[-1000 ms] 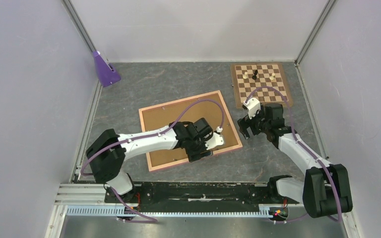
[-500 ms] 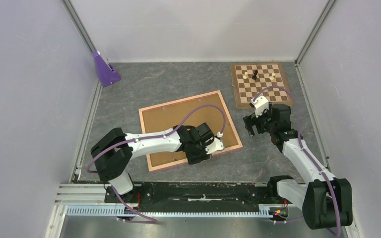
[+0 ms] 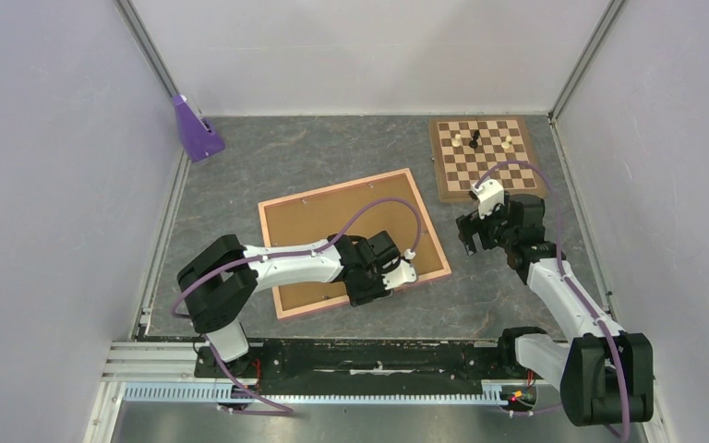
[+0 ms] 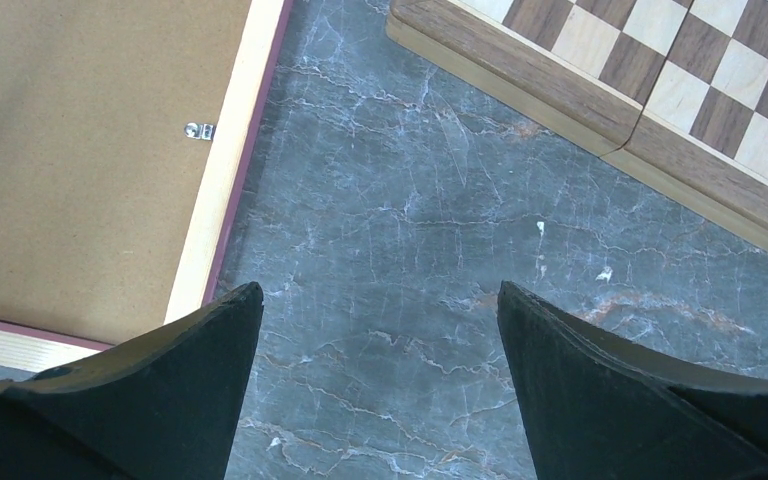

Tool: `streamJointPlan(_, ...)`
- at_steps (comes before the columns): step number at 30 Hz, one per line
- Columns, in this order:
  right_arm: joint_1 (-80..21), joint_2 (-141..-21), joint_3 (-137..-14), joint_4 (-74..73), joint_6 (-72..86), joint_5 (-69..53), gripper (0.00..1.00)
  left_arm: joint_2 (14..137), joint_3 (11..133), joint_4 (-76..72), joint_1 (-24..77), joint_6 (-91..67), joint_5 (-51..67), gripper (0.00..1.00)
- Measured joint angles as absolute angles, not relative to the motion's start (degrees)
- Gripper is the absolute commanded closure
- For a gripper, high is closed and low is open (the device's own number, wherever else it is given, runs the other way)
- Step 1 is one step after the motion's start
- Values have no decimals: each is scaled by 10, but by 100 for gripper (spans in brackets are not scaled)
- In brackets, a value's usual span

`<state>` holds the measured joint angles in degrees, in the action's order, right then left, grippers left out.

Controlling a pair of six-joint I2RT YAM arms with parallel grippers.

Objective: Put the photo into the frame
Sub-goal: Turn over the photo frame at the center of the board.

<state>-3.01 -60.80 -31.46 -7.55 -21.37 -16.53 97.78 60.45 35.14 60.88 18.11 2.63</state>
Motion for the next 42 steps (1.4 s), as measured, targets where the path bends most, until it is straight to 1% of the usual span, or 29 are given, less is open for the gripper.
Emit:
streamJointPlan(5,-26,-608,-315,-76,-214,-167,11,978,604,351,609,181,32,52)
streamJointPlan(15,-20,-619,-315,-76,-214,-168,11,978,603,351,623,181,25,57)
streamJointPlan(22,-14,-620,-315,-77,-214,-169,11,978,601,347,631,181,9,64)
streamJointPlan(23,-13,-620,-315,-77,-214,-169,11,978,601,346,631,181,6,66)
streamJointPlan(25,-11,-620,-315,-78,-214,-169,11,978,600,345,631,181,3,74)
streamJointPlan(28,-9,-620,-315,-79,-216,-173,11,978,600,343,631,179,-3,97)
streamJointPlan(34,-9,-599,-306,-79,-250,-212,8,978,603,347,631,166,-4,98)
streamJointPlan(38,-9,-559,-283,-80,-316,-255,8,980,614,366,631,166,-3,98)
streamJointPlan(42,-9,-512,-260,-96,-401,-295,9,987,653,404,631,167,5,98)
